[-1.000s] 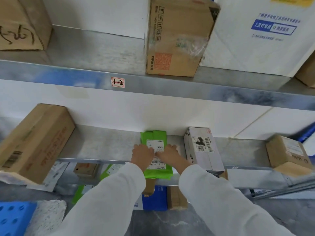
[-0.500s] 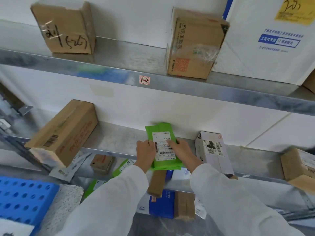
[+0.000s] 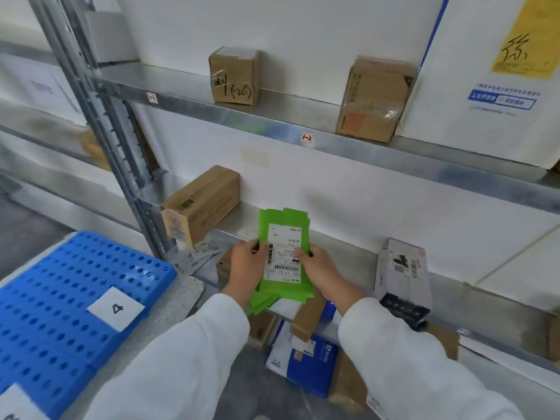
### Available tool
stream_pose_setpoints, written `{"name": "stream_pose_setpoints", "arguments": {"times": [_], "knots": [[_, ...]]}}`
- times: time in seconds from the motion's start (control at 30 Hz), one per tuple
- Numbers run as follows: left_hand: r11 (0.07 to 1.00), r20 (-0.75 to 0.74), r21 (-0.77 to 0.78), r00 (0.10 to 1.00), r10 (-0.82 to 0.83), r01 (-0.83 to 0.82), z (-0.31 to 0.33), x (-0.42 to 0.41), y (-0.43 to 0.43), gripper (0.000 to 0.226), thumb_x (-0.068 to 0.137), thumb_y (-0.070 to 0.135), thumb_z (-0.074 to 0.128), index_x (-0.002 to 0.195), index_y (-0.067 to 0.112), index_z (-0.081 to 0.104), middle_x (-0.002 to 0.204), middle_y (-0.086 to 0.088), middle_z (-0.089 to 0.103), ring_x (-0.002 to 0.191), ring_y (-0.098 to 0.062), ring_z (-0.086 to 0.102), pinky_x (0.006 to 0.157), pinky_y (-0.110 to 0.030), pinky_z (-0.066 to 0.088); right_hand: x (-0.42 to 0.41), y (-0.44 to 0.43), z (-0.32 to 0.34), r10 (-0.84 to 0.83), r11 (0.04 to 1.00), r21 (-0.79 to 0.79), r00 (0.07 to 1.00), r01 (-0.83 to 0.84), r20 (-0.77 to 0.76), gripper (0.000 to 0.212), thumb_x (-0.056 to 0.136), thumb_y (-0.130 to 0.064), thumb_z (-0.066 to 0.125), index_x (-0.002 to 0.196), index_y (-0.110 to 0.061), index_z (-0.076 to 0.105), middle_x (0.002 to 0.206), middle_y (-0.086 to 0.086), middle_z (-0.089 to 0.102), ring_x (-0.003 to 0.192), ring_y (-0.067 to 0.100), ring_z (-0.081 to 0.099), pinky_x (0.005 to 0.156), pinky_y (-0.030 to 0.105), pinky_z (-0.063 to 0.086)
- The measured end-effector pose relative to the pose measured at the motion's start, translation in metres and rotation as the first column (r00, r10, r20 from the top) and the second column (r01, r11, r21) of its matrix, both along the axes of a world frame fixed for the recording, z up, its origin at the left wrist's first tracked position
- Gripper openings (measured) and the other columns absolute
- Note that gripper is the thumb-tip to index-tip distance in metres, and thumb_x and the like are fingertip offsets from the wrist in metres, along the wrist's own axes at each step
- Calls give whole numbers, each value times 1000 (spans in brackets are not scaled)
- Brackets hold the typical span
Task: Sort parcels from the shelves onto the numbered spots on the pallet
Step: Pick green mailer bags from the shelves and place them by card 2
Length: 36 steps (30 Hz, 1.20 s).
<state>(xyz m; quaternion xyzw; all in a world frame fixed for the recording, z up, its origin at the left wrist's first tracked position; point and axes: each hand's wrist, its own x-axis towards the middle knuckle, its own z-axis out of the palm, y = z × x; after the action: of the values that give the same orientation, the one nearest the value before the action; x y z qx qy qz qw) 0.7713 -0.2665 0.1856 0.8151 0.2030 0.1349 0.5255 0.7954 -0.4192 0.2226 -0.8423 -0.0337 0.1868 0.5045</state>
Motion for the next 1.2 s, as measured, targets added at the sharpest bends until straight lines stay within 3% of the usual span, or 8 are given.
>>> {"name": "stream_pose_setpoints", "arguments": {"times": [0.13, 0.3, 0.43, 0.57, 0.77, 0.87, 1.07, 1.2], "knots": [[998, 44, 21, 998, 52, -53, 0, -63, 24, 31, 93, 19, 57, 75, -5, 63, 72, -21, 66, 62, -22, 54, 58, -33, 41, -44, 23, -5, 81, 997, -4, 997, -81, 1, 31, 101, -31, 44, 125, -15, 58, 120, 4, 66, 107, 24, 63, 95, 42, 50], [978, 89, 109, 982, 167, -176, 12, -150, 62, 39, 91, 11, 58, 54, 11, 43, 50, -8, 46, 47, -12, 38, 48, -24, 27, -100, 70, -7, 246, 969, -24, 969, -245, 17, 35, 100, -30, 46, 132, -16, 55, 125, 3, 63, 113, 25, 60, 90, 28, 44], [960, 49, 90, 964, 262, -265, 12, -209, 99, 32, 93, 15, 57, 65, 0, 56, 59, -15, 60, 51, -15, 49, 50, -21, 35, -140, 115, -5, 367, 930, -30, 928, -366, 59, 34, 98, -28, 51, 126, -11, 58, 126, 7, 63, 113, 26, 60, 98, 34, 45], [923, 78, 84, 926, 371, -377, 18, -260, 132, 32, 92, 15, 59, 63, 4, 53, 59, -10, 58, 52, -9, 51, 51, -17, 36, -175, 162, 3, 479, 878, -50, 873, -477, 85, 32, 99, -24, 50, 125, -7, 58, 125, 10, 62, 114, 26, 58, 87, 27, 41], [841, 29, 61, 843, 537, -538, 10, -335, 210, 32, 91, 28, 59, 63, 13, 56, 70, -16, 62, 74, -33, 55, 64, -37, 42, -232, 254, 12, 632, 775, -80, 767, -627, 111, 32, 100, -28, 47, 125, -12, 58, 125, 3, 62, 112, 22, 58, 89, 30, 44], [794, 34, 59, 796, 604, -605, 18, -375, 250, 34, 93, 26, 58, 62, 12, 54, 72, -19, 61, 68, -24, 50, 61, -29, 36, -264, 308, 15, 679, 733, -59, 725, -677, 112, 32, 99, -30, 48, 124, -13, 58, 123, 5, 63, 109, 22, 59, 95, 40, 47], [695, 19, 74, 698, 716, -715, 13, -459, 335, 37, 92, 28, 58, 62, 7, 52, 66, -12, 56, 70, -23, 50, 60, -27, 35, -339, 410, 9, 780, 626, -58, 622, -778, 69, 32, 101, -28, 45, 126, -10, 56, 123, 7, 61, 106, 22, 59, 83, 31, 44], [615, 16, 65, 617, 787, -786, 4, -515, 375, 41, 93, 24, 58, 58, 13, 40, 66, -8, 43, 58, -15, 36, 51, -25, 24, -388, 472, 0, 825, 565, -60, 563, -823, 45, 32, 101, -26, 47, 127, -10, 56, 125, 6, 62, 111, 23, 59, 92, 34, 46]]}}
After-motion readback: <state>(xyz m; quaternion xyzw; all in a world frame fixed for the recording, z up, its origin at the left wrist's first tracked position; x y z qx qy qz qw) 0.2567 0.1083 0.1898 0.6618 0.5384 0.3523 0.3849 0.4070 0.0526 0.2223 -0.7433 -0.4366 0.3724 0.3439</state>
